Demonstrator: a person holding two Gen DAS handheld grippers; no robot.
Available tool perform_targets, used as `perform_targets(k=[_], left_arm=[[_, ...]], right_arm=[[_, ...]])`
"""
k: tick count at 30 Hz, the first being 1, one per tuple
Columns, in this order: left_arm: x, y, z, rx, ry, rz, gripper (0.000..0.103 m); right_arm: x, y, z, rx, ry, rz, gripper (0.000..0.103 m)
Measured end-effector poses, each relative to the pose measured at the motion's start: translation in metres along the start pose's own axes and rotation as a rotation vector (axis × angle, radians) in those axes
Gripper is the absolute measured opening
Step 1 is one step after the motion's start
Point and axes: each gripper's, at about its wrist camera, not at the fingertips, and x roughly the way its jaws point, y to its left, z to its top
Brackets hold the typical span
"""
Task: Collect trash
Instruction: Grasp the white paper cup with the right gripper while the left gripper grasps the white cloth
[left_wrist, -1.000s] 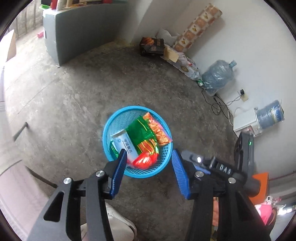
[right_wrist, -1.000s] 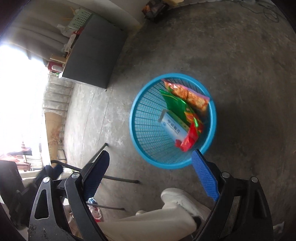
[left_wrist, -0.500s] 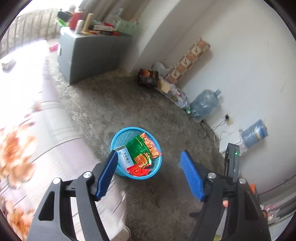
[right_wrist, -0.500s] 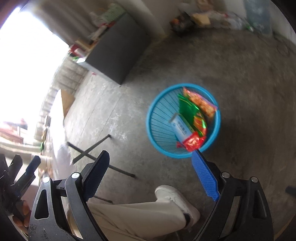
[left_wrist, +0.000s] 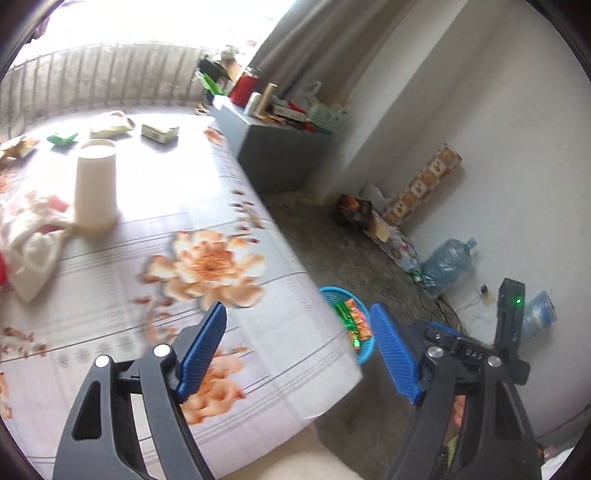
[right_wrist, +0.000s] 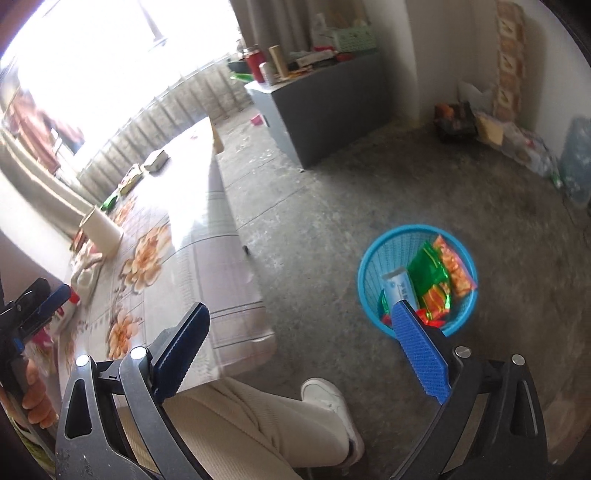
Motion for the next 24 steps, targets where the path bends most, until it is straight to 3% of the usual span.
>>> perform_targets(k=[8, 14, 16, 19, 24], left_arm=[[-0.037, 0.045, -0.014, -0.055, -0.087, 0.080, 0.081], [-0.061, 0.062, -0.013, -0.093, -0.167, 0.143, 0.081], [-0.070, 0.064, -0.015, -0.086, -0.205, 0.172, 0.081], [-0.081, 0.069, -0.019, -0.076, -0.244, 0.211, 0.083], [-0.093, 0.085, -0.025, -0.072, -0.265, 0.277, 0.084]], right_arm=[[-0.011, 0.064, -0.001, -0.175, -0.024, -0.042, 0.095], [-0.019, 0.107, 0.000, -0.356, -0.146, -0.172, 0.095], [-0.018, 0.118, 0.004, -0.405, -0.168, -0.178, 0.095], [-0.014, 0.132, 0.011, -0.444, -0.183, -0.121, 0.095], [-0.008, 0.153, 0.026, -0.450, -0.181, 0.088, 0.095]])
